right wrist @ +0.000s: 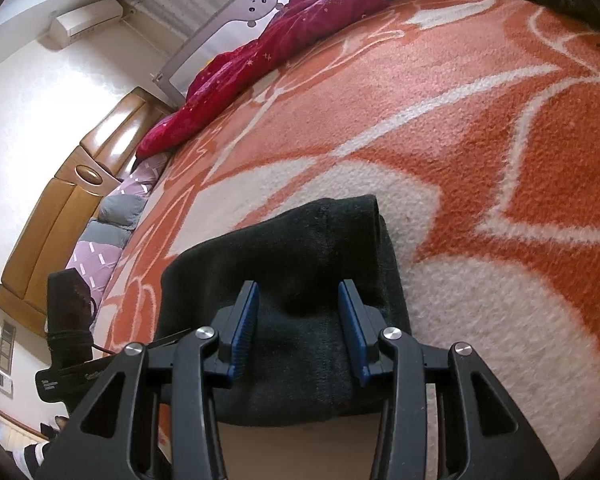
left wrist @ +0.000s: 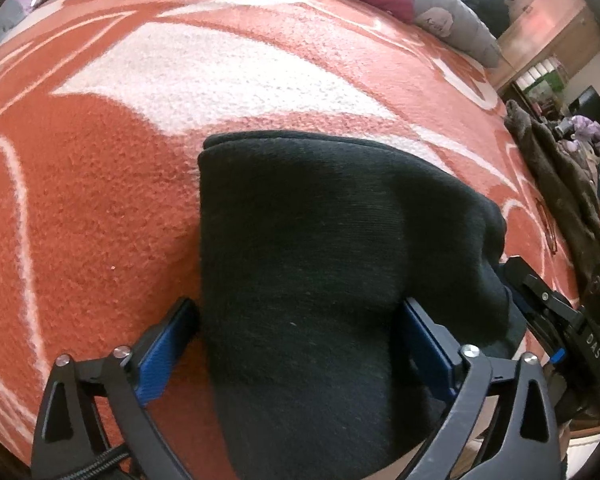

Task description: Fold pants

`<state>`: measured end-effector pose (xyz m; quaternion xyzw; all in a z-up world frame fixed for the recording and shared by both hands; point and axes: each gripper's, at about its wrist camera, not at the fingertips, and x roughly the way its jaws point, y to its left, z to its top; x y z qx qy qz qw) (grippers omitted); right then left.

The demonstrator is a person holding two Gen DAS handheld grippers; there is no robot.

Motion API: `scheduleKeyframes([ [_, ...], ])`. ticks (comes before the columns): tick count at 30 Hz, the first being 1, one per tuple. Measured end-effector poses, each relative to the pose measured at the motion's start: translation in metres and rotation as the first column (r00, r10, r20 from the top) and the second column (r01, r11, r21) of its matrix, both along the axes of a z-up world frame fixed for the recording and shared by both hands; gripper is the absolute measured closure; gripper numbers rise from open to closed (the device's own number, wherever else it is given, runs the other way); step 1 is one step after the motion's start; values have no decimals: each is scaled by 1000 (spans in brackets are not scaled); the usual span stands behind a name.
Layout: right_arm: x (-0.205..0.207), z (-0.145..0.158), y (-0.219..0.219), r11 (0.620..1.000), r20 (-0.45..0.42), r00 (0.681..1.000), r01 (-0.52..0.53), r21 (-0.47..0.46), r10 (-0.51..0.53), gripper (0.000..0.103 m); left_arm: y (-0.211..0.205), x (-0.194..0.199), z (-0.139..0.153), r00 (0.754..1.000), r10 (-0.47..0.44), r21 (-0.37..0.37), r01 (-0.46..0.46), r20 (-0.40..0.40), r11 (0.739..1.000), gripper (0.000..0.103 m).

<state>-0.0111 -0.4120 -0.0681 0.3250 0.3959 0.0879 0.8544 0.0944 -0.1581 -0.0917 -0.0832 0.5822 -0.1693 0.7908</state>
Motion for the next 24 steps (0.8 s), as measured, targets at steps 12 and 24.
scheduleKeyframes([
  [12,10,26,-41,991,-23,994,104,83,-102,33,48,44,28,986,144,-175,-158,-88,972,6],
  [24,55,-8,-6,995,-142,989,13,-101,-28,54,15,76,-7,978,115,-103,-134,-174,986,12],
])
